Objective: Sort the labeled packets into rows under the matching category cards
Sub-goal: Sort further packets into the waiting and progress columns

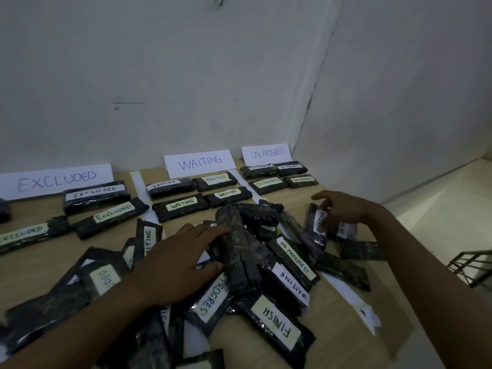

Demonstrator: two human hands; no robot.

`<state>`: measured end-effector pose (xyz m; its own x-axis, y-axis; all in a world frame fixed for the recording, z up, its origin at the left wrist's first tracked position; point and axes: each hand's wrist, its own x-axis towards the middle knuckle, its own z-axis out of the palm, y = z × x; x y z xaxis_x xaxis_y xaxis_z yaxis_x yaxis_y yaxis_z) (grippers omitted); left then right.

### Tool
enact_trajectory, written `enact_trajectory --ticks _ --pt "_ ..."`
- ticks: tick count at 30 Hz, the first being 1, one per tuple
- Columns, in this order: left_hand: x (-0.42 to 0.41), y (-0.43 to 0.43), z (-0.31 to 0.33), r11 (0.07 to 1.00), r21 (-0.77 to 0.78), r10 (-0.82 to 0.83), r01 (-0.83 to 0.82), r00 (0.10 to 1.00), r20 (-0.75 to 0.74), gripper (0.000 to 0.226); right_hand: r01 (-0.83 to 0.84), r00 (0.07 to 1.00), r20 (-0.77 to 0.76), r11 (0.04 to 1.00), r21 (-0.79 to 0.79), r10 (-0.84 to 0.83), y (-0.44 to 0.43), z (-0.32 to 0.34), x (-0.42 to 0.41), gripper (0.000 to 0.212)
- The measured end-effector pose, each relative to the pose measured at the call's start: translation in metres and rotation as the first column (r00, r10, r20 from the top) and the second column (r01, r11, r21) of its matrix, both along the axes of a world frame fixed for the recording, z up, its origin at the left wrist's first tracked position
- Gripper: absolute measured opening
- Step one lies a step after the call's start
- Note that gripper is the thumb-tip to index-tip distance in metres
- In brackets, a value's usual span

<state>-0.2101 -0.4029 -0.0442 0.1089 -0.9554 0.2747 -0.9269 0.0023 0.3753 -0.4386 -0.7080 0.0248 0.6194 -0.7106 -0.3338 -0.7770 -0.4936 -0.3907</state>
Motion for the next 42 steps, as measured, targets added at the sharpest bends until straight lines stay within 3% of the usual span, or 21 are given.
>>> enact_trajectory --ticks 4,8,10,12,15,17,21,27,33,38,42 --pt "-0.003 0.003 0.004 1.000 0.008 0.009 -0.009 0.999 -0.037 0.061 0.038 0.988 0.150 0.999 -0.036 -0.032 0.006 0.009 -0.001 0.078" --pt "-0.001 0.003 0.003 1.000 0.014 0.000 0.002 0.996 -0.088 0.061 0.109 0.900 0.424 0.994 -0.004 -0.097 0.012 0.024 -0.007 0.041" --pt "-0.001 0.002 0.003 1.000 0.025 -0.011 0.015 0.992 -0.125 0.059 0.174 0.812 0.575 0.983 -0.066 -0.105 0.018 0.029 -0.007 0.032" --pt "-0.002 0.002 0.004 0.999 0.037 -0.018 0.024 0.988 -0.155 0.058 0.229 0.667 0.737 0.972 -0.059 -0.113 0.030 0.033 0.000 0.031" --pt "-0.002 0.003 0.007 0.999 0.047 0.000 0.011 0.971 -0.238 0.055 0.170 0.405 0.890 0.974 0.152 -0.210 0.056 0.039 0.018 0.031" --pt "0.000 0.002 0.010 0.999 0.034 0.025 -0.014 0.939 -0.344 0.048 0.111 0.355 0.895 0.963 0.247 -0.271 0.071 0.039 0.034 0.030" --pt "0.007 0.000 0.022 0.995 0.046 0.103 -0.092 0.903 -0.417 0.025 -0.012 0.385 0.861 0.931 0.365 -0.332 0.092 0.029 0.063 0.024" --pt "0.024 0.023 0.040 0.961 0.163 0.255 -0.223 0.942 -0.218 0.030 -0.152 0.488 0.806 0.876 0.458 -0.336 0.107 0.007 0.114 0.029" --pt "0.038 0.046 0.055 0.919 0.179 0.378 -0.353 0.915 -0.140 0.025 -0.234 0.666 0.745 0.957 0.172 0.030 0.115 -0.001 0.165 0.028" --pt "0.045 0.055 0.058 0.905 0.248 0.405 -0.347 0.881 -0.245 0.020 -0.362 0.850 0.368 0.926 -0.108 0.375 0.113 -0.007 0.189 0.026" --pt "0.047 0.055 0.059 0.910 0.165 0.414 -0.380 0.841 -0.348 0.018 -0.436 0.869 0.223 0.897 -0.076 0.441 0.117 -0.003 0.190 0.022"
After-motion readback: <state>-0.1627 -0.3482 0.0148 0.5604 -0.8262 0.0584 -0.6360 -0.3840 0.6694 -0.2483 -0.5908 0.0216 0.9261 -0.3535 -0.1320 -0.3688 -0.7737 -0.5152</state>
